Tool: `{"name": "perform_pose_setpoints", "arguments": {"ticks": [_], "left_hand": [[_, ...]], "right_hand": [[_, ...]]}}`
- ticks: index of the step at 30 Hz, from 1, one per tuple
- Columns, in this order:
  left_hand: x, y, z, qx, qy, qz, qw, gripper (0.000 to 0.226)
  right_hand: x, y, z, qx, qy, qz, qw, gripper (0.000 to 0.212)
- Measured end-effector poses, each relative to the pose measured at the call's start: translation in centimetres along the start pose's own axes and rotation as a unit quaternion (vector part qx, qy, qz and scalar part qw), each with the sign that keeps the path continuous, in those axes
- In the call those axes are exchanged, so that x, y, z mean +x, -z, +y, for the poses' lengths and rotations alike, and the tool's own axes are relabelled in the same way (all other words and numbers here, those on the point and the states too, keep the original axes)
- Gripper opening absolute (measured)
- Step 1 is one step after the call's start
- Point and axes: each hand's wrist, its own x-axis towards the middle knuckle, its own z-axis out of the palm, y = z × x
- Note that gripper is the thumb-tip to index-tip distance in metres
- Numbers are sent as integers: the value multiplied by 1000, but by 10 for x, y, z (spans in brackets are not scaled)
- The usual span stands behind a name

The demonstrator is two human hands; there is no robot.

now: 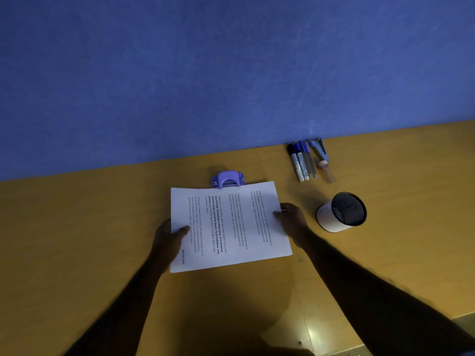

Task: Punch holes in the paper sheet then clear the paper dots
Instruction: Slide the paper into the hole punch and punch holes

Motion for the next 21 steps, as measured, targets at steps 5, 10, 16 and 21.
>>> {"name": "perform_pose_setpoints", "arguments": {"ticks": [5,10,16,21], "left_hand": [[3,5,0,4,-6,7,1000,14],[9,11,0,-12,7,4,1000,16],[14,6,3,-29,8,-19,999,19],[17,-2,2,-23,15,-18,999,19]], "right_hand": [[3,-6,-5,12,3,2,1000,28],[9,-10,-10,-6,11,-1,1000,29],[16,-5,-15,-18,10,9,1000,29],[18,1,-14,-35,11,19,999,27]]}}
